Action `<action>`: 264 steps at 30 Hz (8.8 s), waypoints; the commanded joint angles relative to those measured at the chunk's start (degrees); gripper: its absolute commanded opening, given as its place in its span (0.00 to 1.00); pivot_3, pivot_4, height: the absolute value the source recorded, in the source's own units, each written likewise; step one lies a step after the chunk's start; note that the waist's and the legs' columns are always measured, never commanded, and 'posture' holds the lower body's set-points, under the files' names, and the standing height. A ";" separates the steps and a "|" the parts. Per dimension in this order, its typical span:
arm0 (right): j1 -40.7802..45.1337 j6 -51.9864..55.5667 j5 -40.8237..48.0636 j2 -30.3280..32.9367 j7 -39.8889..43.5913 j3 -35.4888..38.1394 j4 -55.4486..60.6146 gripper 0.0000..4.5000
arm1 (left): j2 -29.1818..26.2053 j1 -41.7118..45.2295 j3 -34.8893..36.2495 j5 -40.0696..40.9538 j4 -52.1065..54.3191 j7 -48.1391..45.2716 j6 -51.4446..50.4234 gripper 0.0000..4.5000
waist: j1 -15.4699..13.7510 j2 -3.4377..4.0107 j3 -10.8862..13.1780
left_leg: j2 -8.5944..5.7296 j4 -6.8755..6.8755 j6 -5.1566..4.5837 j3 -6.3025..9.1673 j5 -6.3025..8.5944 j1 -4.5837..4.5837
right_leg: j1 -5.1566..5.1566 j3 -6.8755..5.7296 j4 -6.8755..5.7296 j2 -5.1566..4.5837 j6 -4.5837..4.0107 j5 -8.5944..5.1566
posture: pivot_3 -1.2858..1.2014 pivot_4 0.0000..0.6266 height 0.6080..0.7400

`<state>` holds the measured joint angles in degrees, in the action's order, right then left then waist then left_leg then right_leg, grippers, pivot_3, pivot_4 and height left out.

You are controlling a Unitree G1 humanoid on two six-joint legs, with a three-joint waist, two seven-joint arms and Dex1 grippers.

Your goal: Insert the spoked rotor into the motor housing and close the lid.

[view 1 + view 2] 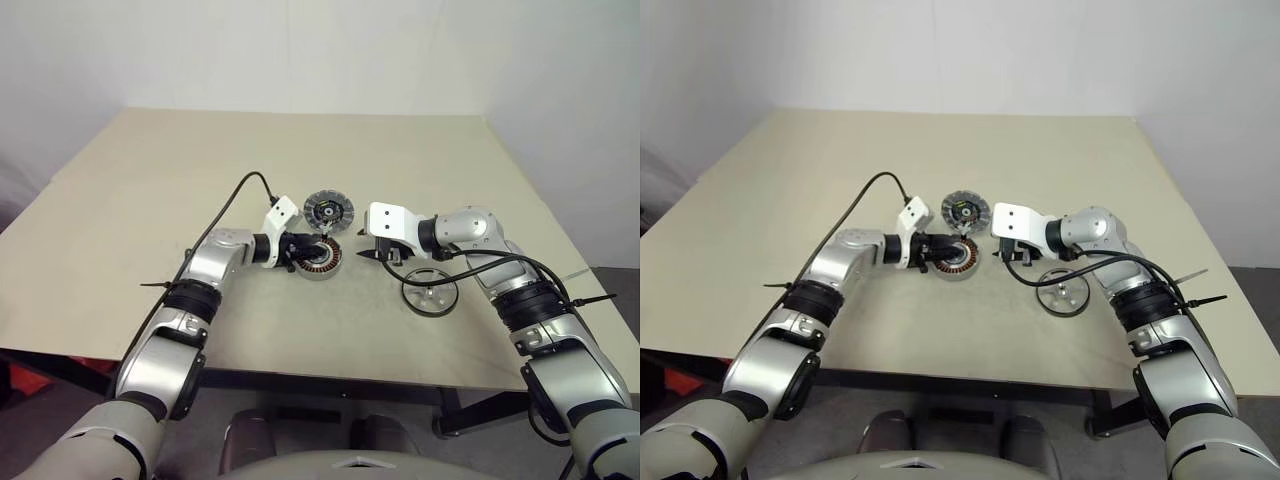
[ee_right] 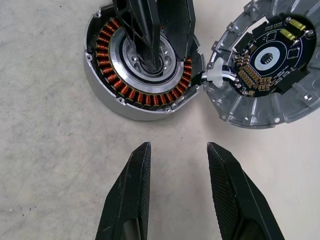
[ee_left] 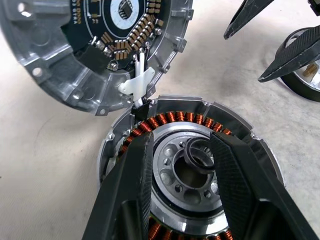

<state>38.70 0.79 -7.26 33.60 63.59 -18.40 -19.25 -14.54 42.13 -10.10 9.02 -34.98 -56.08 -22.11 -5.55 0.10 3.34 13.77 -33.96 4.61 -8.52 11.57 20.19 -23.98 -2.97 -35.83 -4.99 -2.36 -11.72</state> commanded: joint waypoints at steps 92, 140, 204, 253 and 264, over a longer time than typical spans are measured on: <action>3.48 1.12 -1.83 -12.46 -5.33 -3.70 -3.05 0.01 | -11.70 -20.79 15.47 12.34 30.05 14.32 -11.31 0.43 | 0.28 0.04 0.02 | 0.05 0.58 0.35 0.00 -0.21 -0.14 | -0.02 -0.04 0.06 0.12 0.00 0.00 | 0.52 0.00 1.00; 8.26 -4.98 -4.26 -14.03 -10.02 -1.82 -16.23 0.01 | -12.92 -19.84 15.44 12.39 27.39 14.39 -9.56 0.43 | 1.44 0.02 0.01 | 0.05 0.57 0.37 0.00 -0.23 -0.15 | 0.00 -0.04 0.03 0.13 -0.01 0.00 | 0.52 0.00 1.00; 4.88 -3.01 -3.68 -16.13 -8.64 -2.80 -11.37 0.01 | -14.79 -19.30 17.38 12.45 25.84 14.94 -8.82 0.43 | 1.46 0.01 0.00 | 0.04 0.55 0.36 0.01 -0.23 -0.16 | 0.01 -0.03 0.01 0.12 -0.01 0.00 | 0.52 0.00 1.00; 5.27 -0.50 -1.35 -14.76 -9.20 0.32 -6.46 0.01 | -14.39 -18.15 17.55 11.88 23.45 16.01 -7.82 0.43 | 1.37 -0.01 0.00 | 0.04 0.54 0.37 0.02 -0.23 -0.20 | 0.08 -0.04 0.00 0.11 -0.01 0.00 | 0.52 0.00 1.00; 1.34 3.05 -1.34 -3.89 -7.06 2.57 -3.71 0.01 | -14.36 -18.30 17.40 12.05 23.42 14.91 -7.68 0.43 | 1.14 -0.01 0.00 | 0.03 0.54 0.37 0.02 -0.23 -0.17 | 0.08 -0.04 0.04 0.12 -0.01 0.00 | 0.52 0.00 1.00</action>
<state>39.69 2.86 -9.95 28.03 55.62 -18.33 -25.07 -28.50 22.84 6.73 20.90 -12.69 -40.85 -30.99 -4.41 0.09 3.34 13.80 -33.42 4.97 -8.50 11.34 20.02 -23.90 -3.01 -35.78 -4.88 -2.37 -11.71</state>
